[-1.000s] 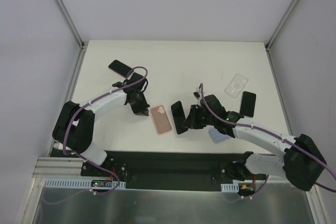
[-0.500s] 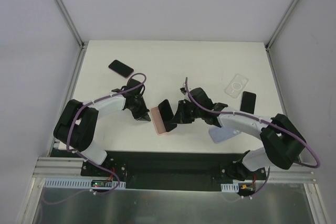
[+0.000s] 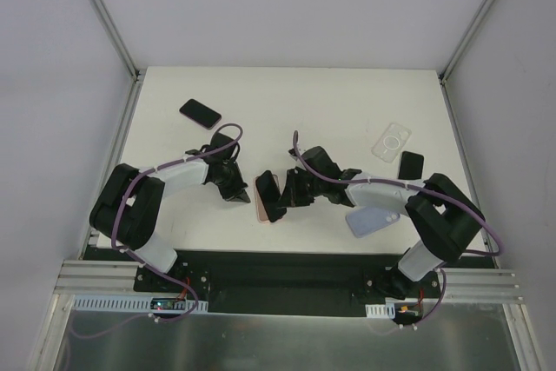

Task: Put the phone into the phone case

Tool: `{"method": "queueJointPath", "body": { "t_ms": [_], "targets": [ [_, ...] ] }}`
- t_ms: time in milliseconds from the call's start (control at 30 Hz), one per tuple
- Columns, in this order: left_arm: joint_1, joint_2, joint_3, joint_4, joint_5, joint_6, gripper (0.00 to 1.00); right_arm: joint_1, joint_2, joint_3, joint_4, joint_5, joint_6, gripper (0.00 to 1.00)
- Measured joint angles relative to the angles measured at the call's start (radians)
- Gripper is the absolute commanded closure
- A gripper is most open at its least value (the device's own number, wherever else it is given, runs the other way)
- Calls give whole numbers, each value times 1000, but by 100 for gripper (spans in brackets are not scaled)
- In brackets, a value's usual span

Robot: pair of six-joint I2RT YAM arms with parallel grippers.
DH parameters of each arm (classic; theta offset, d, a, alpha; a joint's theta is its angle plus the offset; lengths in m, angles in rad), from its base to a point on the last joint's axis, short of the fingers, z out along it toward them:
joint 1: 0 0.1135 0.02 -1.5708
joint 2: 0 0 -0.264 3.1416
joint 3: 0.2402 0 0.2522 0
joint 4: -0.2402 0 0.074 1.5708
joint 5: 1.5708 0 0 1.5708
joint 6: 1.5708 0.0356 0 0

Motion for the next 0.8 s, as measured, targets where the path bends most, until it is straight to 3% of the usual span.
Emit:
{"method": "queueJointPath", "body": {
  "t_ms": [800],
  "targets": [
    [-28, -27, -68, 64, 56, -50, 100, 0, 16, 5, 24, -6, 59, 99]
  ]
}}
